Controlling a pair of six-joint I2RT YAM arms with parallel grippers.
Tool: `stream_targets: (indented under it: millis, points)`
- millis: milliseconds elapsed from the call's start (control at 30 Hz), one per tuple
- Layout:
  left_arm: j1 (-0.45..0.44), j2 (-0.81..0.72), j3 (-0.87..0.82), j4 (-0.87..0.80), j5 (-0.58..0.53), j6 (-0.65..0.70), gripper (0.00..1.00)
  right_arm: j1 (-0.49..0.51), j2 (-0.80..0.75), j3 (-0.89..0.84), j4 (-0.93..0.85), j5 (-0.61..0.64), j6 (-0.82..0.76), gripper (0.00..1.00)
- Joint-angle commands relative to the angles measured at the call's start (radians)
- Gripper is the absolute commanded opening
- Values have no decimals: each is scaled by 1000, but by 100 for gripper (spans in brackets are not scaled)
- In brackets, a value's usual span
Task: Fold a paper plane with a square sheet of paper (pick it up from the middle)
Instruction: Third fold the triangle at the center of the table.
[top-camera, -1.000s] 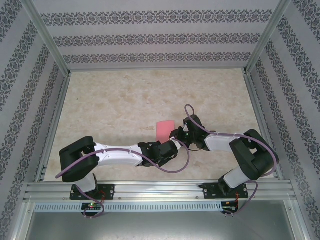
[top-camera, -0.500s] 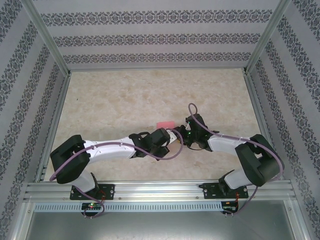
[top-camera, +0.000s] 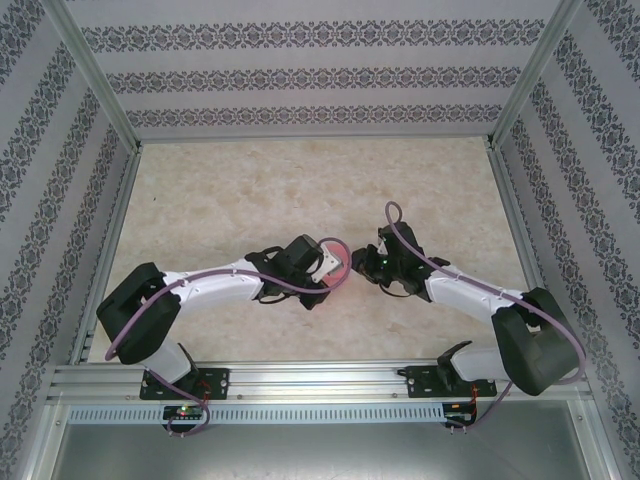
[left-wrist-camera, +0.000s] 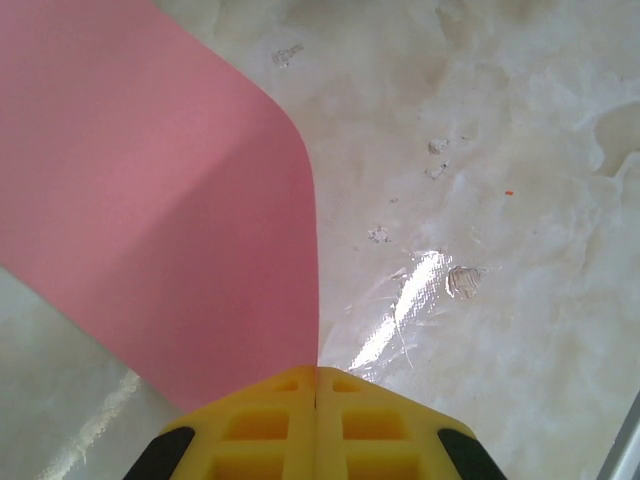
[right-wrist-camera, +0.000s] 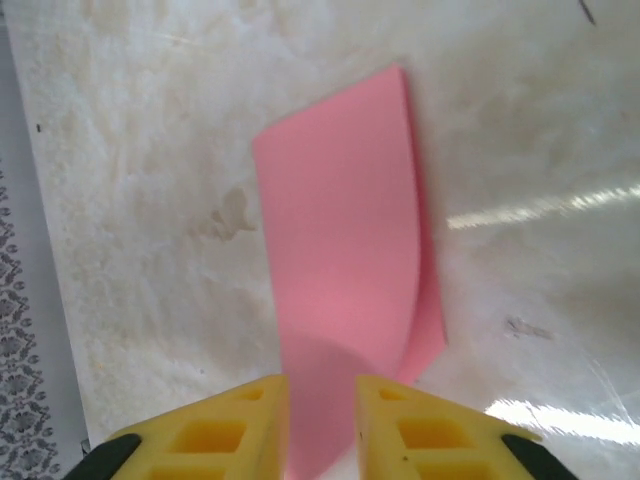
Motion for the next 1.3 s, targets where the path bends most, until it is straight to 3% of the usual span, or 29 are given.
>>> stream_targets:
  millis: [0,333,533,1267]
  points:
    - [25,25,4,38,80,-21,0,-7,58,72,-9,-1,-53,20]
    - [85,51,5,38,139,-45,0,20,342,296,-129,12,-148,12]
    - [124,72,9,45,170,-52,0,35,440,347,-164,33,-177,11]
    - [191,131,18,49,167,-69,1,58,476,359,-215,79,-186,12]
